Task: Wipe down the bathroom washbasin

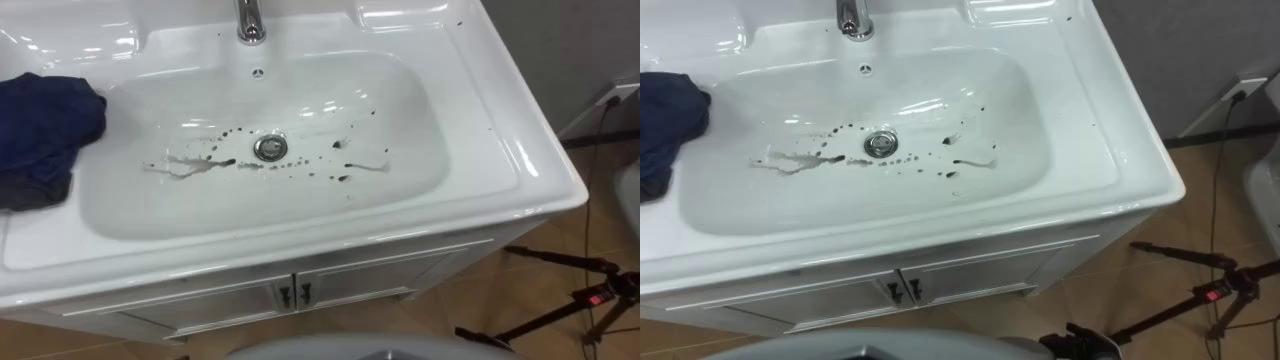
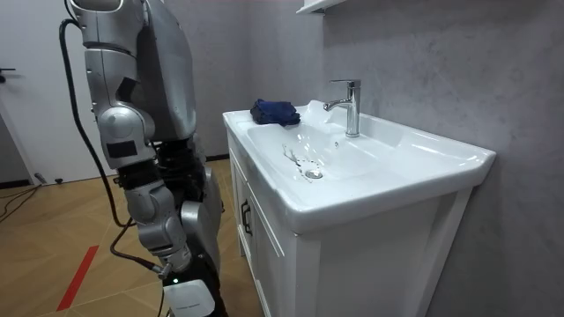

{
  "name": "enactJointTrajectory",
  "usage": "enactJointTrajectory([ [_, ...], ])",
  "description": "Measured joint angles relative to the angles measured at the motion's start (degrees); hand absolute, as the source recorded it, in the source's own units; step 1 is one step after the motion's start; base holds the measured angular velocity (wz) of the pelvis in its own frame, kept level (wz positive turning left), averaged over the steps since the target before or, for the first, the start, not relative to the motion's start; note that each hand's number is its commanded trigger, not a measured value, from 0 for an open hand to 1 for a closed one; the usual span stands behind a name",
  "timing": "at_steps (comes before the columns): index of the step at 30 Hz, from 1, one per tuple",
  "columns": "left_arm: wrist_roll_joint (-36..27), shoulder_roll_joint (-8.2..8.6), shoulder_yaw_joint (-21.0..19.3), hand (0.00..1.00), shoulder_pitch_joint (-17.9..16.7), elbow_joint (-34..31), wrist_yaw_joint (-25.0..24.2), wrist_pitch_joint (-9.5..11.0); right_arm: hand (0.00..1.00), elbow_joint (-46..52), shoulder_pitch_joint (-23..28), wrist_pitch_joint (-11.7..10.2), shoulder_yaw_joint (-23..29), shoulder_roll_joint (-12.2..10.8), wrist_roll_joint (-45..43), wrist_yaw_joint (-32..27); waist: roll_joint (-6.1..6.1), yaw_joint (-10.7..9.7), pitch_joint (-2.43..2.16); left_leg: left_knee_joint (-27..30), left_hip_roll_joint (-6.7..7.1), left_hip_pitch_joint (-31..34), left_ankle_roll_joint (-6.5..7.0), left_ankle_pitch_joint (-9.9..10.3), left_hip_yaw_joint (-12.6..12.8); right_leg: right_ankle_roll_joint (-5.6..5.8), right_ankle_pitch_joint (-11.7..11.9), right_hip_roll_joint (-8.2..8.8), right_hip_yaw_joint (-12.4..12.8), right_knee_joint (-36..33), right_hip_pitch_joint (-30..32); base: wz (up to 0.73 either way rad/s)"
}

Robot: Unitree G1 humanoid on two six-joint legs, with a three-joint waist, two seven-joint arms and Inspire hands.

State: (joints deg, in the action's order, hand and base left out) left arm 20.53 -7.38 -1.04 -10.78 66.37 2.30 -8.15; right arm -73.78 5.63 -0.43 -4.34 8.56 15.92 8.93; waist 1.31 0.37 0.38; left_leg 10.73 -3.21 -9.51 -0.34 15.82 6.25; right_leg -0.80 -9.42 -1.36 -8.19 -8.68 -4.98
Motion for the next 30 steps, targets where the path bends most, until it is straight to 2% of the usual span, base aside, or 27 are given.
enactJointTrajectory([
  [8, 0.02, -0.10, -0.60, 0.00, -0.01, -0.02, -0.07, 0.01, 0.00, 0.00, 0.00, -0.49, 0.04, -0.02, -0.51, 0.47, -0.05, 0.01, -0.20, 0.02, 0.00, -0.04, 0.00, 0.00, 0.01, 0.00, 0.01, -0.01, -0.03, -0.07, -0.04, 0.00],
  [22, -0.85, -0.09, -1.14, 0.00, -0.21, 0.07, 0.53, 0.08, 0.00, 0.03, 0.03, -0.75, 0.56, -0.12, -0.80, 0.51, 0.10, 0.00, -0.15, 0.06, -0.01, -0.11, 0.00, 0.00, -0.16, 0.03, 0.04, 0.15, -1.27, 0.00, -0.59, 0.01],
  [27, -4.10, -0.14, -1.76, 0.00, -0.70, 0.15, 0.87, 0.05, 0.00, 0.03, 0.00, -0.72, 1.41, -0.20, -1.57, 0.50, -0.01, -0.01, -0.19, 0.09, 0.00, -0.13, 0.00, 0.00, -0.24, 0.03, 0.04, 0.16, -1.28, 0.00, -0.65, 0.00],
  [30, -7.58, -0.16, -3.71, 0.00, -1.33, 0.18, 1.18, 0.00, 0.00, -0.05, -0.01, -0.64, 1.66, -0.21, -1.76, 0.47, 0.00, 0.10, -0.18, 0.08, -0.01, -0.15, 0.00, 0.00, -0.22, 0.03, 0.04, 0.16, -1.02, -0.03, -0.64, 0.00],
])
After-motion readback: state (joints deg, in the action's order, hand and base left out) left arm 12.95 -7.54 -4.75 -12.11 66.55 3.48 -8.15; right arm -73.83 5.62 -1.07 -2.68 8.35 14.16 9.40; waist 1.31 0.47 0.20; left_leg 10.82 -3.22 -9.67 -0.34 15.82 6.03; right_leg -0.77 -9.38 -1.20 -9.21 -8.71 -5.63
